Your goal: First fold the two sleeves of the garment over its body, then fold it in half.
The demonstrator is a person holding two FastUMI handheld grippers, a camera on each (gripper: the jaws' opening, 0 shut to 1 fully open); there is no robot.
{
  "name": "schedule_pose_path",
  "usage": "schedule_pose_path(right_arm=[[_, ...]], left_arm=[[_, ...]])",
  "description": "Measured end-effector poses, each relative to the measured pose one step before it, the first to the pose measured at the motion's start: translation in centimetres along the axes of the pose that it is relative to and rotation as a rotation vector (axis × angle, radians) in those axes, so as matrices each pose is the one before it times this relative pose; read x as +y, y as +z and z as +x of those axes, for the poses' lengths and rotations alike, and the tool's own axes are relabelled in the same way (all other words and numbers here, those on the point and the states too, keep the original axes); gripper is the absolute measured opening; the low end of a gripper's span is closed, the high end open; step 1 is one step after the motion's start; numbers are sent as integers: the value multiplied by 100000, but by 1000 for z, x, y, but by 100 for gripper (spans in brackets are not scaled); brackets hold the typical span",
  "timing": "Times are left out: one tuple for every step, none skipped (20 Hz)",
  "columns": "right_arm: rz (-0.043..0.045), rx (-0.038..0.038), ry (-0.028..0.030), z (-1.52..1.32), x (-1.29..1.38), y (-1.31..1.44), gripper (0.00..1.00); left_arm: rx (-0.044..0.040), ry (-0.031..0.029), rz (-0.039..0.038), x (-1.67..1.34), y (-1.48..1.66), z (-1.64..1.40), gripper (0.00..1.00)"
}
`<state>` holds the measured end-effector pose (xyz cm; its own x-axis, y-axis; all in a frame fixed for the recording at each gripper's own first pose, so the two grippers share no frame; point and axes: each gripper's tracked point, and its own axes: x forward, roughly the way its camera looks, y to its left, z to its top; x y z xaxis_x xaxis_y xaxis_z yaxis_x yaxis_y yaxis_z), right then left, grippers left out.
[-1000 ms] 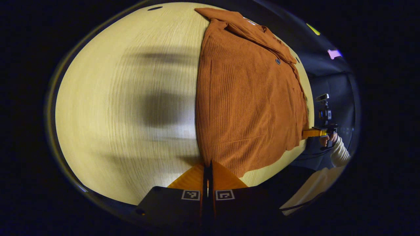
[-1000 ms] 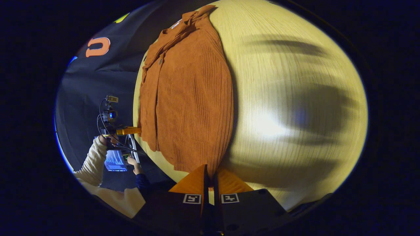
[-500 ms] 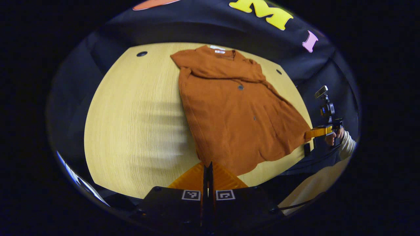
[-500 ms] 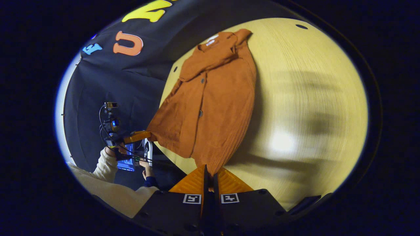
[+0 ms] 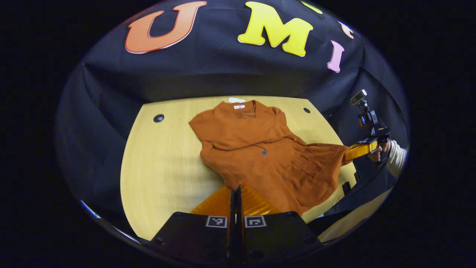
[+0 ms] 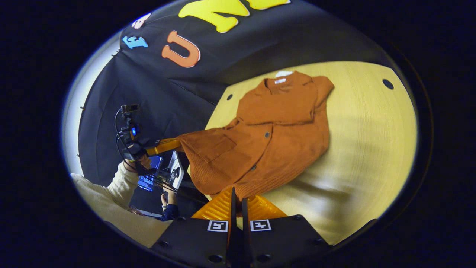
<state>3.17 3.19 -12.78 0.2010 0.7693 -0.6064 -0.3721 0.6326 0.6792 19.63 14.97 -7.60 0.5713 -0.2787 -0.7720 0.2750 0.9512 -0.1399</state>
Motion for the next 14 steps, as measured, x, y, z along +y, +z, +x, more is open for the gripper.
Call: schedule_pose_path(right_arm=[[-1889, -1604, -248, -47, 143, 1345, 7], [-1731, -1721, -556, -91, 87, 1510, 7], [-1691, -1510, -723, -119, 14, 1227, 7], [-1311, -1502, -958, -83, -122, 1205, 7], [-964, -1593, -716, -27, -146, 1067, 7], [-672, -1355, -766, 219, -241, 1178, 7], [-547, -1214, -1171, 238, -260, 1091, 7], [-284, -1064, -907, -295, -426, 672, 7], [-152, -998, -1145, 462, -466, 1062, 7], [182, -1088, -884, 818, -491, 1288, 7], [320, -1291, -1100, 617, -562, 1317, 7], [741, -1423, -1002, 440, -706, 1047, 7], [1073, -1570, -1207, 653, -754, 1281, 7], [1378, -1845, -1173, 734, -815, 1347, 7]], left_arm=[[-2063, 767, 1429, 401, 1316, 222, 3], [-1984, -243, 1315, 165, 1504, 395, 3], [-1848, -120, 895, 31, 1351, 203, 2], [-2264, 802, 839, 227, 1374, 455, 3], [-1004, 545, 465, 216, 1110, 618, 3], [-862, 779, 340, 355, 946, 474, 3], [-1184, 623, -159, 383, 971, 633, 3], [-1230, -120, -698, 259, 974, 623, 3], [-835, 17, -772, 312, 876, 643, 3], [-839, 693, -926, 496, 850, 829, 3], [-321, 394, -1136, 602, 840, 827, 3], [-489, 823, -1100, 573, 912, 1087, 3], [-301, 575, -887, 701, 678, 1141, 3], [117, 919, -688, 663, 686, 1305, 3]])
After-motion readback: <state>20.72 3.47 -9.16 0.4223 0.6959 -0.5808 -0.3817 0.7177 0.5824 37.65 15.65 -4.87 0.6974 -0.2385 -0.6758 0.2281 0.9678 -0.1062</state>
